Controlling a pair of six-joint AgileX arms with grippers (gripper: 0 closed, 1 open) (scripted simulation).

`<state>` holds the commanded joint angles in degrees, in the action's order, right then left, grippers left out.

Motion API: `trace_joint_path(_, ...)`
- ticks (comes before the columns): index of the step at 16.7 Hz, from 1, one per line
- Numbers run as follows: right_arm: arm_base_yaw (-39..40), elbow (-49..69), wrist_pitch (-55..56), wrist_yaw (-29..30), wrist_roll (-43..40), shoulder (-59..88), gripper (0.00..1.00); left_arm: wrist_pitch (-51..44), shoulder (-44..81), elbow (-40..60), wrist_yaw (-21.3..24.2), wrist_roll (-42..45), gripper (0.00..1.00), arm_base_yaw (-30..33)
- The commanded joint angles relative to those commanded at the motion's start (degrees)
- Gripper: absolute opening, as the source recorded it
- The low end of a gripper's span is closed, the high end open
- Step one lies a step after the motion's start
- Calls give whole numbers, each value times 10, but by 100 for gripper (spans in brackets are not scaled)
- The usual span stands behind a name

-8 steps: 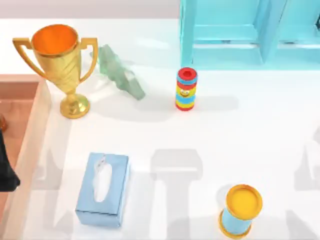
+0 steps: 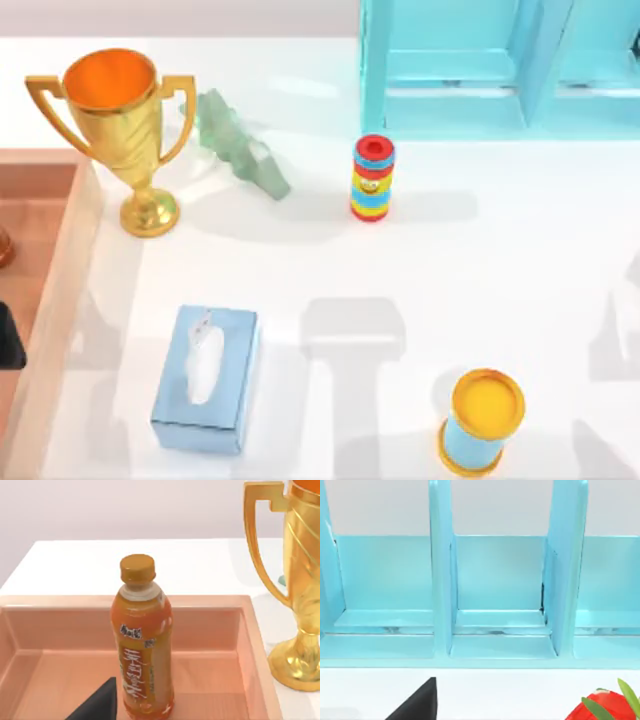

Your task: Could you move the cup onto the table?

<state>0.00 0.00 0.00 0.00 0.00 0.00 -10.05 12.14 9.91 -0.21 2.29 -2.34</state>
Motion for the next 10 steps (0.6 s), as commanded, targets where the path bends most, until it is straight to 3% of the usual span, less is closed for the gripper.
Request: trace_joint_path(10,0,0,0,0,0,0,100,-351,443,355,1,80,100,-76)
